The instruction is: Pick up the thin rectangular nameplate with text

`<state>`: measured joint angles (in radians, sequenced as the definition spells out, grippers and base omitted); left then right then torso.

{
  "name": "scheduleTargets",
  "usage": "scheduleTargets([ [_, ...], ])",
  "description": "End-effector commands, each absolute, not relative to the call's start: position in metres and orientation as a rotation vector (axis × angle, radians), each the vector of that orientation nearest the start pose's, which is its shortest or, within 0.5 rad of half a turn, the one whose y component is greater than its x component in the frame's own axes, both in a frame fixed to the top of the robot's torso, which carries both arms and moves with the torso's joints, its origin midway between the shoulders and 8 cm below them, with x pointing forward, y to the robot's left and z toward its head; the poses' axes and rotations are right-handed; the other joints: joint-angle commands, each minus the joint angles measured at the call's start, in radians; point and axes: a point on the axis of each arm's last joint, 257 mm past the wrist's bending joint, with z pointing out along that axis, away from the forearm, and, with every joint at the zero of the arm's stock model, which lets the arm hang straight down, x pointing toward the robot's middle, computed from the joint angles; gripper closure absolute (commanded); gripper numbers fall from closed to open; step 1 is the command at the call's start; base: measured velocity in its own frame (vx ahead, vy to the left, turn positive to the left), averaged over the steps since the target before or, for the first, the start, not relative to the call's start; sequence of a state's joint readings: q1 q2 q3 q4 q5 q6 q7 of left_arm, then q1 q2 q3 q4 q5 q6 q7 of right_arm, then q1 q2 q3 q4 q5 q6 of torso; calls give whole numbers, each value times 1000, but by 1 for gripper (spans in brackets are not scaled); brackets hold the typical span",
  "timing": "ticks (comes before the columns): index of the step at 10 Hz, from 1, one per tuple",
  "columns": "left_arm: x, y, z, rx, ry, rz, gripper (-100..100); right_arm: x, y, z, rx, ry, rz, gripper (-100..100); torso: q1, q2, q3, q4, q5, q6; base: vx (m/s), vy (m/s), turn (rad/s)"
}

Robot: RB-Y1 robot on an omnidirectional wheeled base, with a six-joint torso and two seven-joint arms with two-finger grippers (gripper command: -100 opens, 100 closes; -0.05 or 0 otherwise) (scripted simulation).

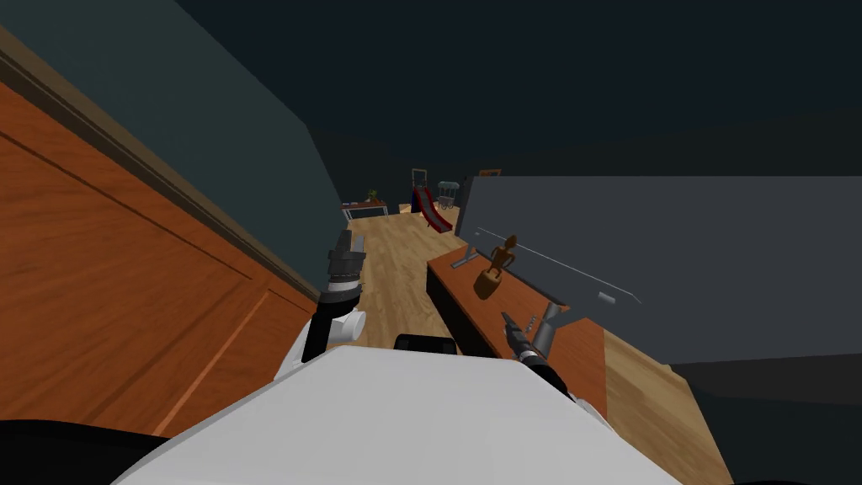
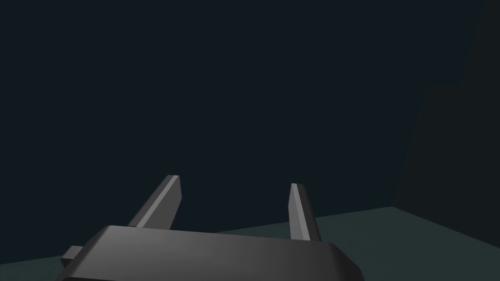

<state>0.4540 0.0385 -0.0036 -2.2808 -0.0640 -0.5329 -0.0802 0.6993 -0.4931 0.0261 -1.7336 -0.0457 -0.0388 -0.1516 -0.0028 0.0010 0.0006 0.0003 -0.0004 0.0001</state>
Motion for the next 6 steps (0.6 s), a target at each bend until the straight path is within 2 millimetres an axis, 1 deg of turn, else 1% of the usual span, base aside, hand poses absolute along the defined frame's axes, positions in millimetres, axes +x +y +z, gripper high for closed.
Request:
scheduleTargets([
  [1, 343, 259, 45, -499, 643, -1224, 0, 261, -420, -412, 1404, 1668, 643, -100, 0, 0, 0, 0, 0, 0, -15, -36, 88],
  [2, 343, 259, 45, -499, 643, -1224, 0, 241, -431, -432, 1448, 1713, 582, -100, 0, 0, 0, 0, 0, 1, -12, -25, 149],
  [3, 343, 259, 45, -499, 643, -1224, 0, 220, -442, -451, 1489, 1754, 522, -100, 0, 0, 0, 0, 0, 0, -21, -38, 261],
  [4, 343, 259, 45, -499, 643, -1224, 0, 220, -442, -451, 1492, 1756, 519, -100, 0, 0, 0, 0, 0, 0, -11, -38, 89],
  [5, 343, 259, 45, -499, 643, -1224, 0, 198, -452, -468, 1533, 1796, 459, -100, 0, 0, 0, 0, 0, 1, -1, -33, 181],
  [6, 343, 259, 45, -499, 643, -1224, 0, 198, -452, -468, 1533, 1796, 459, -100, 0, -1, 0, 0, 0, 0, -3, -32, 84],
])
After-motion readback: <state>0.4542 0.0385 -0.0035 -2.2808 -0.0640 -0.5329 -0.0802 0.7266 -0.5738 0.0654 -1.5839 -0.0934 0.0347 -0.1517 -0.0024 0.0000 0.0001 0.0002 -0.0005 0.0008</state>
